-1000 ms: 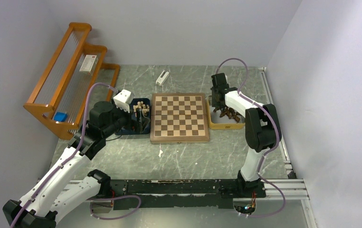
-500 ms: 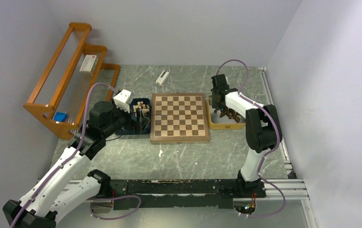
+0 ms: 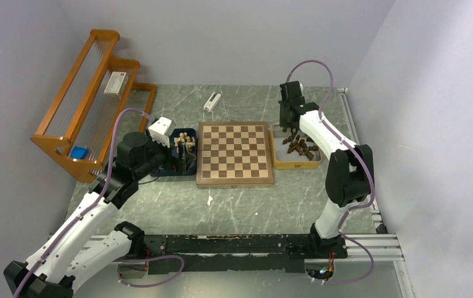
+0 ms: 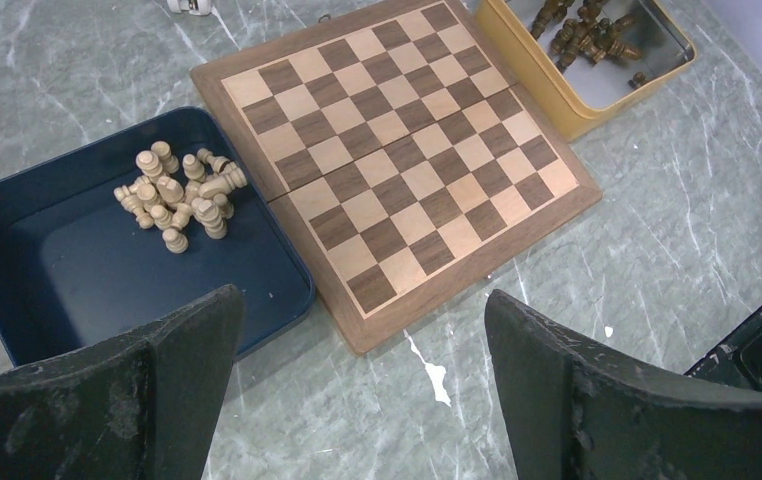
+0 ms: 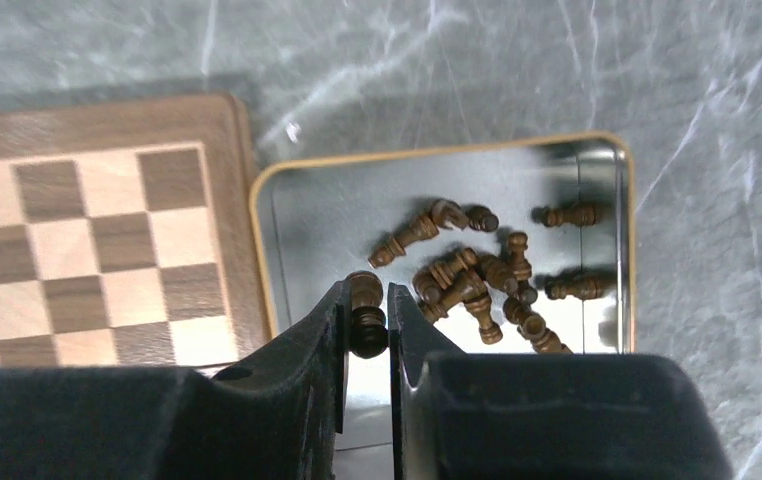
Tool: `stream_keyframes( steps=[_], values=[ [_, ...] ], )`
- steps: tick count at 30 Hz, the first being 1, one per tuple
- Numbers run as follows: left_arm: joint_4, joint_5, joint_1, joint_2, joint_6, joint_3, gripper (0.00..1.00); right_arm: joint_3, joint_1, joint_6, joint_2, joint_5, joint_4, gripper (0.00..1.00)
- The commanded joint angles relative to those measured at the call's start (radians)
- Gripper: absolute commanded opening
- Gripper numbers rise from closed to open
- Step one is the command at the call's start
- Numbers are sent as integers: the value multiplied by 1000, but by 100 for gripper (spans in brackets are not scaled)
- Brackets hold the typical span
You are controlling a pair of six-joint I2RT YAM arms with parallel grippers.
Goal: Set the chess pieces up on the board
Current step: Pick up the chess piece from the storage box, then place the chess piece on the chessboard.
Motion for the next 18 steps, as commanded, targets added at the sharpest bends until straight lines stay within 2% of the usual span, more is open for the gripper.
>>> stream_keyframes(
  steps=[1,10,18],
  values=[
    [10,-1,-6,2,9,8,94,102,34,-5,-19,2,-68,14],
    [8,-15,-5,-3,8,7,94,314,197,10,119,13,-123,13],
    [8,-14,-6,-7,10,7,94,519,294,6,335,-7,-177,14]
  ],
)
